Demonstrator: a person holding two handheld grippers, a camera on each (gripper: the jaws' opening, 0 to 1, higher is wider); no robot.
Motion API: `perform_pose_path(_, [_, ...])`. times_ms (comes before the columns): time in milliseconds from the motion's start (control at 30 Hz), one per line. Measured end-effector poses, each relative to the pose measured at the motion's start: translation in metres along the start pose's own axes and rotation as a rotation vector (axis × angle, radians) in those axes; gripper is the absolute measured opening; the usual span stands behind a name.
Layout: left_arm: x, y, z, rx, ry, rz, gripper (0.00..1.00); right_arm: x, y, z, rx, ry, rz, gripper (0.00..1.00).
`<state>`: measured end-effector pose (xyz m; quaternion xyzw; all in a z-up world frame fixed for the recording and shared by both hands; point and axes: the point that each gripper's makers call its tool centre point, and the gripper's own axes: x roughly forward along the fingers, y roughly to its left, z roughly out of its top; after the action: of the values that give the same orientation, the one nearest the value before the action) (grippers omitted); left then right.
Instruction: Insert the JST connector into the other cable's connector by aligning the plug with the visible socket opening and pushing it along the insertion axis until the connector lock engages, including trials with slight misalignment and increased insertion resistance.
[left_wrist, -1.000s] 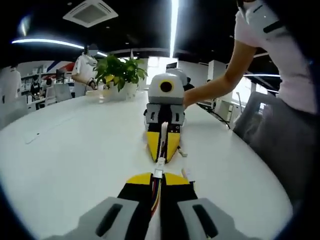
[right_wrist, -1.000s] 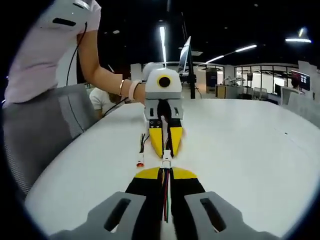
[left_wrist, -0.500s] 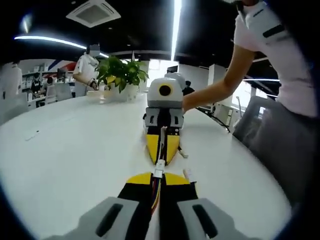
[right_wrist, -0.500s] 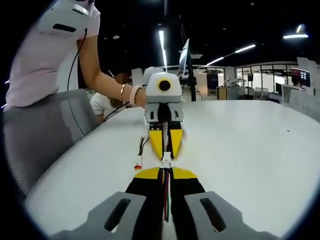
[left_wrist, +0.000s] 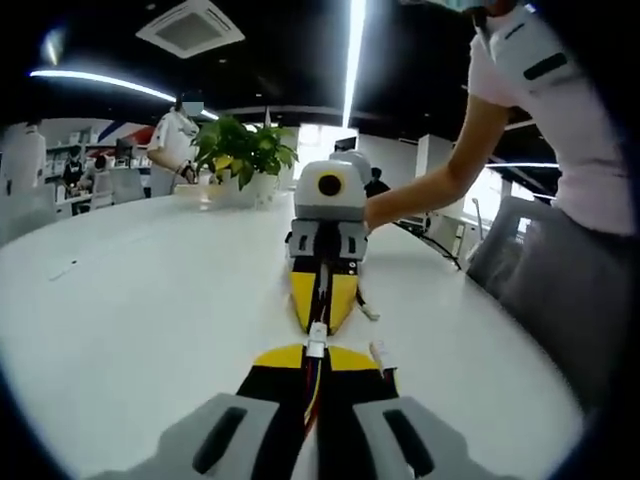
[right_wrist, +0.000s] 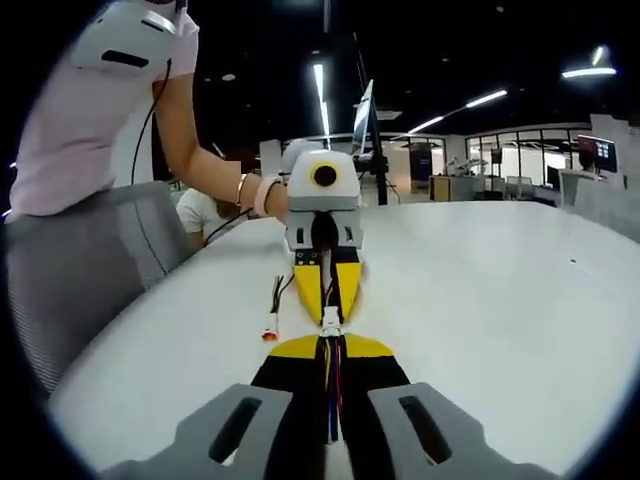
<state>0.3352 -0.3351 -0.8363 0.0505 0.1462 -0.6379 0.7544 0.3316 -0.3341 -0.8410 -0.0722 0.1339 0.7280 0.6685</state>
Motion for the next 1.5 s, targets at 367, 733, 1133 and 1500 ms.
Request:
perform_pose_path(367, [0.0, 0.001, 0.001, -0.006, -0.004, 0.003, 0.0, -0.001, 0.0, 0.001, 0.006, -0.006, -0.01, 0.03])
perform_pose_path(733, [-0.004, 0.013, -0.004, -0.008, -0.003, 0.031, 0.0, 0.001, -0.001, 0.002, 0.005, -0.006, -0.053, 0.05])
perform_pose_path(1133, [-0.006, 0.025, -0.004, -0.044, -0.019, 0.096, 0.01, 0.003, -0.009, 0.006, 0.06, -0.027, -0.099, 0.05])
perform_pose_path(1500, [-0.006, 0.025, -0.003, -0.091, -0.032, 0.12, 0.05, 0.002, -0.015, 0.006, 0.108, -0.045, -0.122, 0.09])
